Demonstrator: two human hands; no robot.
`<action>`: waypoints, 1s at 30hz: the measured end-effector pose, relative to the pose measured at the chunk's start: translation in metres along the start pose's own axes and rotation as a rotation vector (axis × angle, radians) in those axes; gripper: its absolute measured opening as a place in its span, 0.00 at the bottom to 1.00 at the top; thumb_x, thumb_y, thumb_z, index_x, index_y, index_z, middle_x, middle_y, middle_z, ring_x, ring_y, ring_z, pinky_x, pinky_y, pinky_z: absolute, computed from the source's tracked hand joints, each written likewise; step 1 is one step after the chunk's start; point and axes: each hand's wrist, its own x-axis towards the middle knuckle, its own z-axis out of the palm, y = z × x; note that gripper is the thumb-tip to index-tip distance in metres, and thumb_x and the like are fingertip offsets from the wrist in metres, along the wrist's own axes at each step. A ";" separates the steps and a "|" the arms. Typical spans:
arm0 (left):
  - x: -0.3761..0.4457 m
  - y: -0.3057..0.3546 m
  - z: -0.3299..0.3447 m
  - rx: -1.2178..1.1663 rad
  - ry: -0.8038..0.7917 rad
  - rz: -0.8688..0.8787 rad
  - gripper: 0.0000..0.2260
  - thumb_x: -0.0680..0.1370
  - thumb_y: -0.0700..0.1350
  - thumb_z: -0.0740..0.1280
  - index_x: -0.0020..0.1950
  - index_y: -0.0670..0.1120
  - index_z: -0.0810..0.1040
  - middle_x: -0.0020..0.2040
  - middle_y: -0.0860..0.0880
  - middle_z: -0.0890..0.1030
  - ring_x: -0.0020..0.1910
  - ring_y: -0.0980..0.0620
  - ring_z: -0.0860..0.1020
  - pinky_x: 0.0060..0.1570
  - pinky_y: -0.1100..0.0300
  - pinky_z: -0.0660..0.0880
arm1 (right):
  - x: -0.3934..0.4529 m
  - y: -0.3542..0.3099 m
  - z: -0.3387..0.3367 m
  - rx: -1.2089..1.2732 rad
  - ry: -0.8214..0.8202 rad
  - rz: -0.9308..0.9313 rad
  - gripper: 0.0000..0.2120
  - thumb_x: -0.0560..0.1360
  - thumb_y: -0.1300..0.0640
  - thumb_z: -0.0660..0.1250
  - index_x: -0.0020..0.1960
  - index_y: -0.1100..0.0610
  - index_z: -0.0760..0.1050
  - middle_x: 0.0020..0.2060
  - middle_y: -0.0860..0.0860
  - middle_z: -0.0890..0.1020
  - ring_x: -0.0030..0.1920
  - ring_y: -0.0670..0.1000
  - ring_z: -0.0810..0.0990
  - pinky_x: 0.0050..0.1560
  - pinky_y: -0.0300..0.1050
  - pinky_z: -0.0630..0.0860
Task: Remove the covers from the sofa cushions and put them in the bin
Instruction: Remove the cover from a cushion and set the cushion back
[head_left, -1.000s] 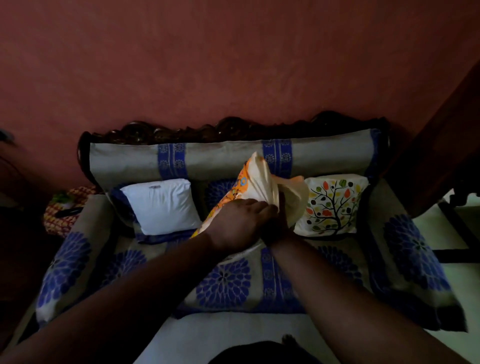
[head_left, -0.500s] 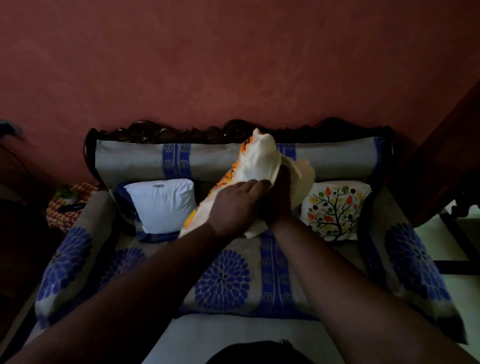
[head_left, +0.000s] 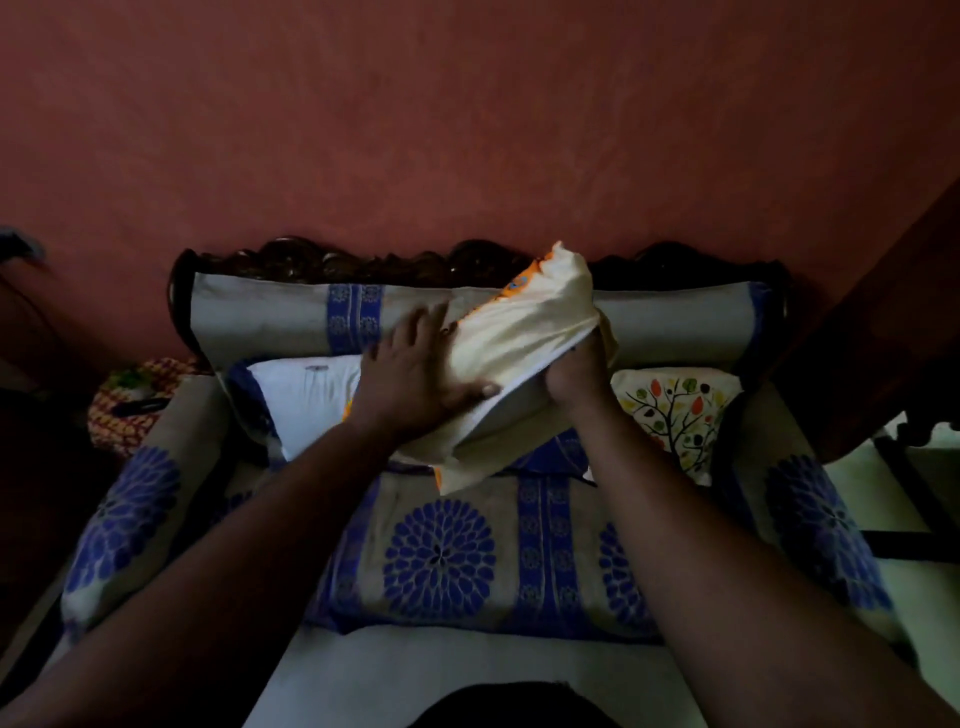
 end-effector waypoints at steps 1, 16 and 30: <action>-0.002 -0.007 0.011 -0.011 -0.122 -0.045 0.45 0.69 0.77 0.61 0.79 0.54 0.59 0.72 0.42 0.72 0.67 0.40 0.74 0.61 0.46 0.73 | 0.002 0.008 -0.003 -0.095 -0.053 0.006 0.18 0.82 0.58 0.63 0.70 0.63 0.71 0.66 0.57 0.75 0.67 0.54 0.73 0.67 0.41 0.67; -0.058 0.005 0.080 -0.285 -0.147 -0.221 0.06 0.80 0.47 0.66 0.53 0.48 0.81 0.50 0.43 0.84 0.50 0.42 0.82 0.42 0.58 0.69 | -0.077 0.086 -0.028 -0.857 -0.072 0.016 0.15 0.78 0.42 0.68 0.50 0.55 0.80 0.44 0.52 0.82 0.47 0.52 0.80 0.44 0.45 0.74; -0.108 0.060 0.090 -0.569 -0.191 -0.173 0.12 0.81 0.55 0.63 0.41 0.51 0.70 0.34 0.53 0.74 0.36 0.50 0.77 0.34 0.54 0.71 | -0.079 0.079 -0.031 -0.377 0.031 0.219 0.05 0.77 0.62 0.67 0.45 0.60 0.82 0.42 0.51 0.83 0.43 0.52 0.80 0.44 0.45 0.75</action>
